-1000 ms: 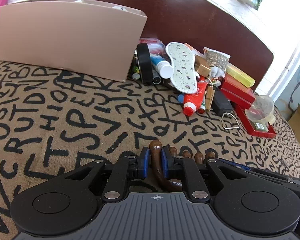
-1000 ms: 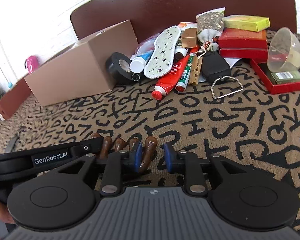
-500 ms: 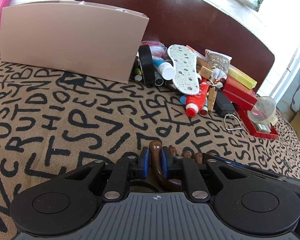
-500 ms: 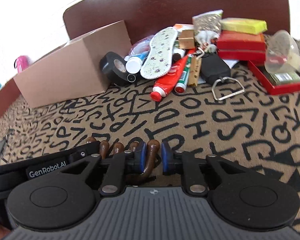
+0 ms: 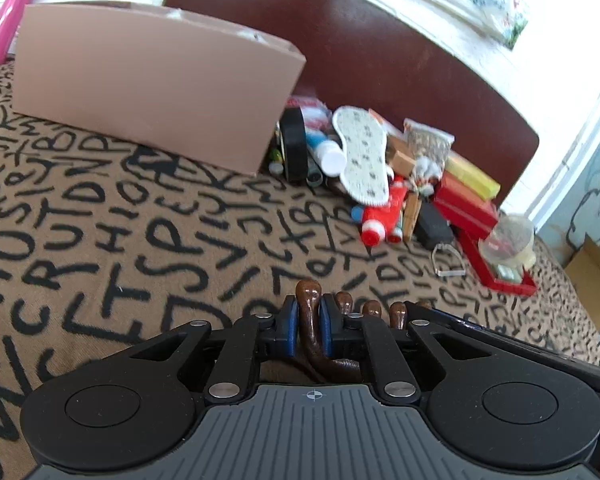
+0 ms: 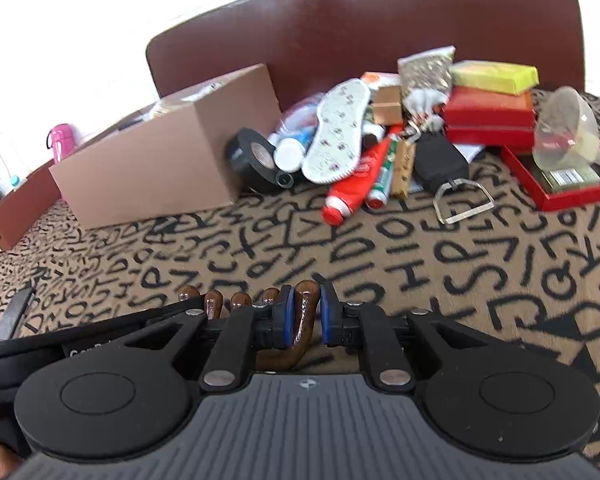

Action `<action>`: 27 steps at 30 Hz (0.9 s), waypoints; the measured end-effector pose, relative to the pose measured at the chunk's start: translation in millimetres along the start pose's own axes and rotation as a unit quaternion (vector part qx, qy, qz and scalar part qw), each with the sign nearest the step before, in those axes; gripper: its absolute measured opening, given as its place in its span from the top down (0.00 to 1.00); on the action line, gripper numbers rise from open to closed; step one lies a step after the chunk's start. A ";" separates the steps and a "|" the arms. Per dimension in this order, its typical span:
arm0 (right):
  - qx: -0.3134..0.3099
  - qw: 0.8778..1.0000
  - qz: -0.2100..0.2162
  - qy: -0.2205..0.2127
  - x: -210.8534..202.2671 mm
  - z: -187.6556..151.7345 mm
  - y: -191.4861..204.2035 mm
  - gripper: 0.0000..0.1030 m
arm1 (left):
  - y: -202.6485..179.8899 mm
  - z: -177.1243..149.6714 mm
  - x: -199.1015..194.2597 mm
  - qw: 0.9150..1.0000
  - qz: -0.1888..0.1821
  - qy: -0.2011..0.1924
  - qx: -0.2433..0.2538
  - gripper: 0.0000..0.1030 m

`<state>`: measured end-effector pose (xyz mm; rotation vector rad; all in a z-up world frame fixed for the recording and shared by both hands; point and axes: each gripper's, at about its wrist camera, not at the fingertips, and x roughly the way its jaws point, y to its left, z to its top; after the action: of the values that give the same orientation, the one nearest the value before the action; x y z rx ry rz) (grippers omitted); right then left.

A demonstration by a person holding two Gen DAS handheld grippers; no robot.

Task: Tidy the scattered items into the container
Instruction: 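Carry the wooden comb over the box and lower it inside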

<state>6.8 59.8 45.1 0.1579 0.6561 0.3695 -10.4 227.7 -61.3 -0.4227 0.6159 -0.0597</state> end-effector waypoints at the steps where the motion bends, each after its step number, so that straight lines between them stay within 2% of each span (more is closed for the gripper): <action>1: -0.004 1.000 0.003 -0.004 -0.1 3.7 2.7 0.85 | 1.1 3.4 -1.8 1.000 -0.001 -0.006 -0.002 0.77; 11: -0.062 0.995 0.048 -0.067 0.6 60.8 48.6 0.85 | 17.8 66.9 -32.7 0.996 -0.008 -0.088 -0.017 0.77; 17: -0.092 0.987 0.089 -0.101 7.3 112.1 89.2 0.85 | 33.7 123.1 -58.9 0.990 0.000 -0.143 -0.014 0.77; 27: -0.121 0.974 0.130 -0.139 37.5 193.4 154.6 0.85 | 63.2 226.1 -72.3 0.980 0.020 -0.200 0.009 0.76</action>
<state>110.2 211.5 215.2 0.0601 0.3084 0.6633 55.4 381.2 118.8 -0.3905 0.2275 0.0574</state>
